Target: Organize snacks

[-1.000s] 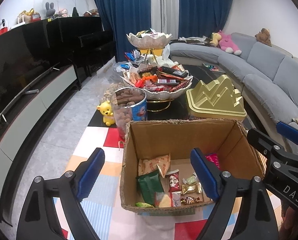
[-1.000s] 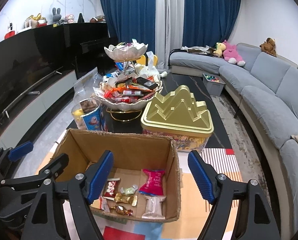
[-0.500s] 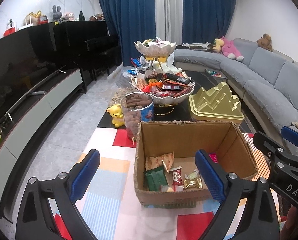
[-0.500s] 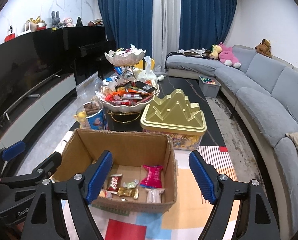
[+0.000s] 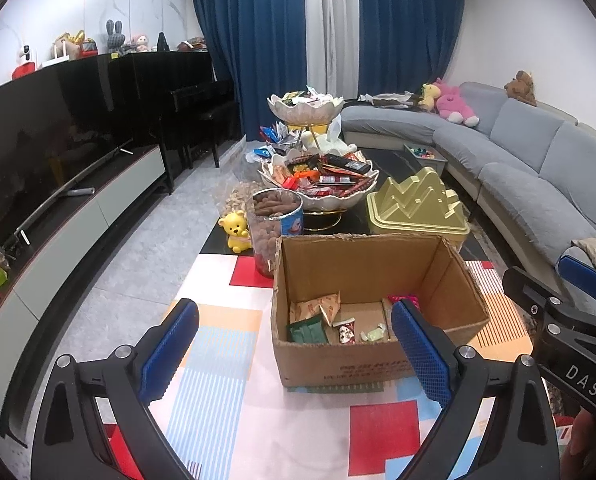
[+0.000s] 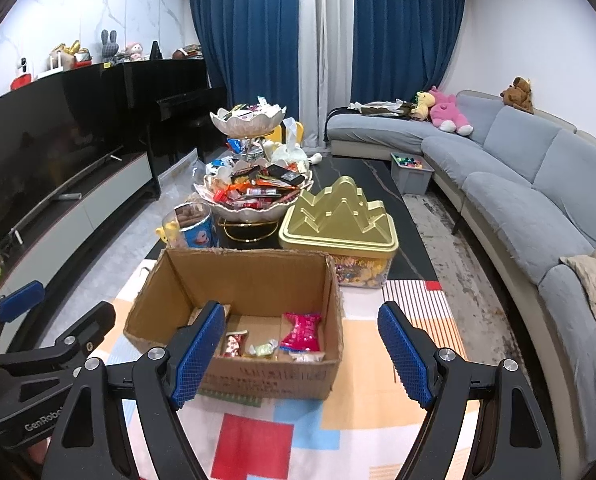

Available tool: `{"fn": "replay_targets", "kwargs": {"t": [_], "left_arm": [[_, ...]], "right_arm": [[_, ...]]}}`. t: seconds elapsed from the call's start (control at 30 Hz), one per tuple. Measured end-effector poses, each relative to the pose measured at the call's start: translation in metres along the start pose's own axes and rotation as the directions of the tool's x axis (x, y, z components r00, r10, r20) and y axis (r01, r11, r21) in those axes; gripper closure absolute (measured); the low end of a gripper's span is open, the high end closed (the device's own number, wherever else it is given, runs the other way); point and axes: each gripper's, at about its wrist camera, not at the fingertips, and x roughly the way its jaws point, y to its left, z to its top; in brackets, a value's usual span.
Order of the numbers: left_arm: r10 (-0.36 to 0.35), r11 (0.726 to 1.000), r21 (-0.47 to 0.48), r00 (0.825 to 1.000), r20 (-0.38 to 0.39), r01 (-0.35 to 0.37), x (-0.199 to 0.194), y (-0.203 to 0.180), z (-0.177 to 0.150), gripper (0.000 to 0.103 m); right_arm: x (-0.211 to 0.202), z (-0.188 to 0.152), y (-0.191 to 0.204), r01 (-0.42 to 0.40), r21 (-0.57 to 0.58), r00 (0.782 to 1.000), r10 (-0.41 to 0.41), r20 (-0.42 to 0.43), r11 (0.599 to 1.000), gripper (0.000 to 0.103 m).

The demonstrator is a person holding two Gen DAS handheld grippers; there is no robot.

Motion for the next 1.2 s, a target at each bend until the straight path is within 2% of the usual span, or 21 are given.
{"fn": "replay_targets", "kwargs": {"t": [0.63,1.2], "left_arm": [[-0.023,1.000,0.012,1.000,-0.001,0.023,-0.052,-0.004,-0.037,0.005],[-0.049,0.999,0.013,0.999,0.004,0.049,-0.100,-0.005,-0.078,0.005]], "right_arm": [[-0.050,-0.042,-0.001,-0.015,-0.005,1.000,0.015,0.000,1.000,0.023],[-0.098,-0.080,-0.009,0.002,0.021,1.000,-0.002,0.002,1.000,0.023]]}}
